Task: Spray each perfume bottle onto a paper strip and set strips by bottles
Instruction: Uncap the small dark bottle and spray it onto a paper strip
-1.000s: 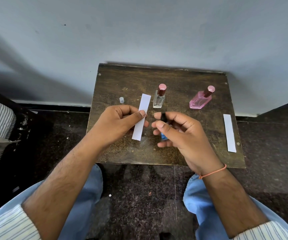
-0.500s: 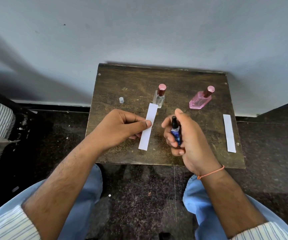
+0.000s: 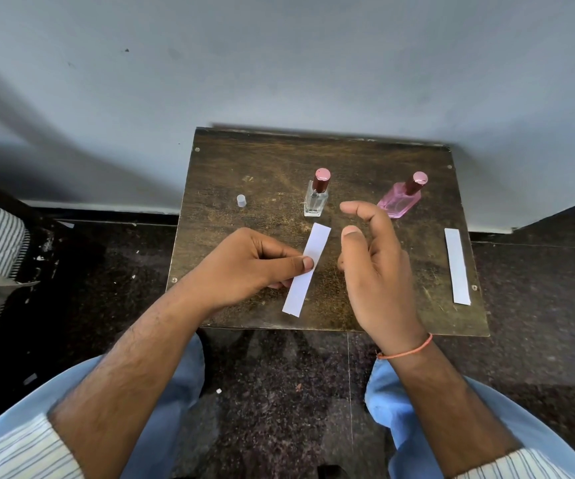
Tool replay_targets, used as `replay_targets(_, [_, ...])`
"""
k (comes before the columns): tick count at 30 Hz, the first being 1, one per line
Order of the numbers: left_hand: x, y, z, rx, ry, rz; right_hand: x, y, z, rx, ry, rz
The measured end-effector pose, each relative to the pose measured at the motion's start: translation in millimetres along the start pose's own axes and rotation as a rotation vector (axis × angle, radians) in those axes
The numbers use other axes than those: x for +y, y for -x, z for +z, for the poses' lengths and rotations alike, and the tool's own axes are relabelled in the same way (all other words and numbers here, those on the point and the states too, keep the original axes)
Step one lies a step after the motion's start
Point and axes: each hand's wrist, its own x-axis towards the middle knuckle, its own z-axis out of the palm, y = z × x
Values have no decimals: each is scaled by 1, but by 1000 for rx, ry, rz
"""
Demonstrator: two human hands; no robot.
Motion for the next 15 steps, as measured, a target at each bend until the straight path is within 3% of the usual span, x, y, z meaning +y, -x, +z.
replay_targets(15, [-7,-3,-3,-20,-36,87,-2,2,2,-91,46,18])
